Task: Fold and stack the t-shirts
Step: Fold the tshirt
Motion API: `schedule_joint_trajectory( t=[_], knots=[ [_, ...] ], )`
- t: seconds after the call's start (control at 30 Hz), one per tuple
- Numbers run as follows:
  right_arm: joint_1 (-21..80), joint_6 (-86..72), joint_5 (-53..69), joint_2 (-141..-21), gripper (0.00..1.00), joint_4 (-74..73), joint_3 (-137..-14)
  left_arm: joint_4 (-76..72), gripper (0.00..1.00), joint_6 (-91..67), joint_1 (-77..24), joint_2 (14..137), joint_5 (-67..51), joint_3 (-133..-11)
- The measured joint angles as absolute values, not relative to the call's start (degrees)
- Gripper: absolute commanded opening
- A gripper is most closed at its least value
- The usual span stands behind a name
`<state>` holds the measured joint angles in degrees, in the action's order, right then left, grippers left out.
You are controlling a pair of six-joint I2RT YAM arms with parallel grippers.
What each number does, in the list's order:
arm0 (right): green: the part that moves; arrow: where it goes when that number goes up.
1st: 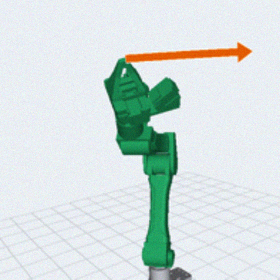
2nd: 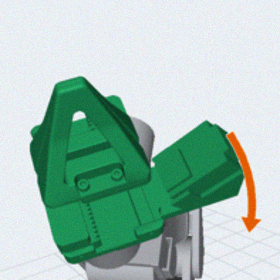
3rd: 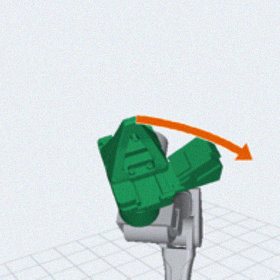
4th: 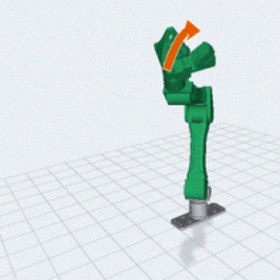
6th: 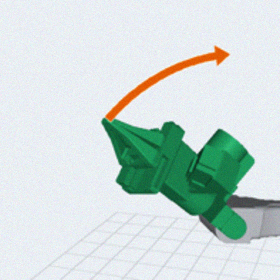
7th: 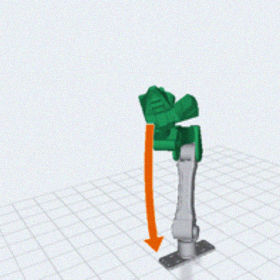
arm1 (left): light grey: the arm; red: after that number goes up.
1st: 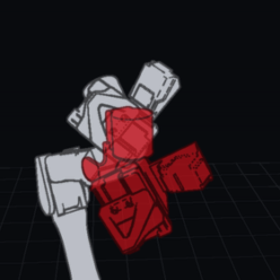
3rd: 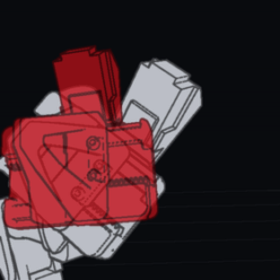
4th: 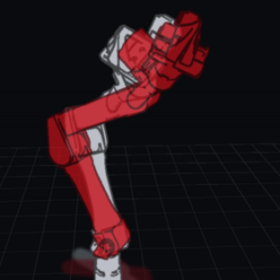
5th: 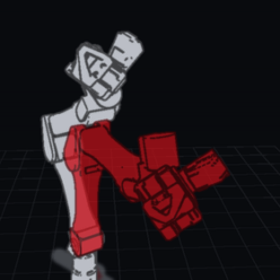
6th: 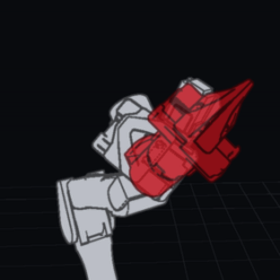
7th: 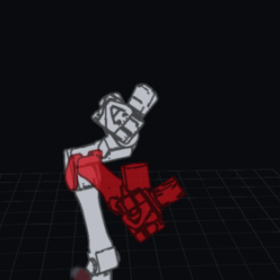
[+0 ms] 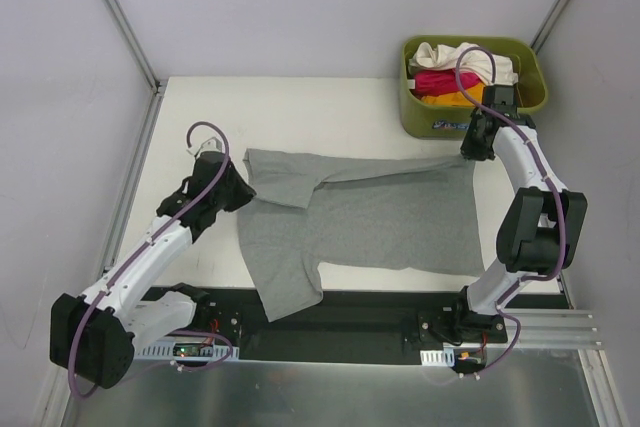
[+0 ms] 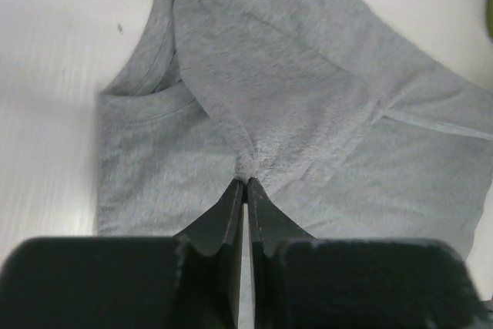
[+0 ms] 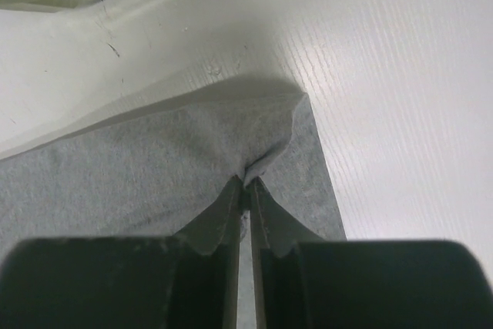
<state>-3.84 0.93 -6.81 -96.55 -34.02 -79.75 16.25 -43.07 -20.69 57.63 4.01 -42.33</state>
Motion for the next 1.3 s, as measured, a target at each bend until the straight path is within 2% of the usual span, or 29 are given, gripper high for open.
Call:
schedule_joint_trajectory(
  t=[0.1,0.13,0.17,0.23,0.27,0.33,0.53,0.73,1.03,1.3],
  knots=[
    [-3.84,1.1,-7.29,-96.38,0.2,-34.41,-78.43,17.85,0.23,-44.23,-21.04,57.36,3.4,-39.18],
    [-3.84,1.08,-7.57,-96.23,0.31,-34.65,-77.8,18.74,0.31,-44.45,-21.08,57.12,3.01,-38.28],
    [-3.84,1.15,-8.43,-96.05,0.42,-35.4,-76.84,19.31,0.55,-44.49,-21.08,56.77,2.59,-37.58],
    [-3.86,0.97,-9.91,-95.66,0.63,-37.3,-75.48,21.04,0.91,-44.31,-21.08,55.48,1.52,-36.45],
    [-3.88,0.97,-10.72,-95.37,0.74,-38.48,-74.94,21.96,0.99,-44.14,-21.08,54.85,0.91,-36.36],
    [-3.92,0.82,-12.05,-94.52,0.97,-40.69,-74.19,22.65,0.99,-43.88,-21.08,53.84,-0.21,-36.4],
    [-3.99,0.89,-8.93,-88.75,0.97,-42.81,-73.23,24.01,0.99,-41.25,-21.08,57.41,-2.63,-42.87],
    [-3.57,0.69,2.17,-87.48,0.97,-39.27,-71.26,21.19,0.99,-38.19,-21.08,75.53,-5.5,-56.88],
    [-2.17,-1.23,7.51,-100.18,0.97,-34.85,-70.7,18.22,0.99,-36.18,-18.61,102.5,-13.08,-69.49],
    [-2.11,-1.43,6.9,-109.14,0.97,-34.89,-75.72,18.26,0.99,-34.59,-11.86,111.55,-16.05,-76.09]
  ],
)
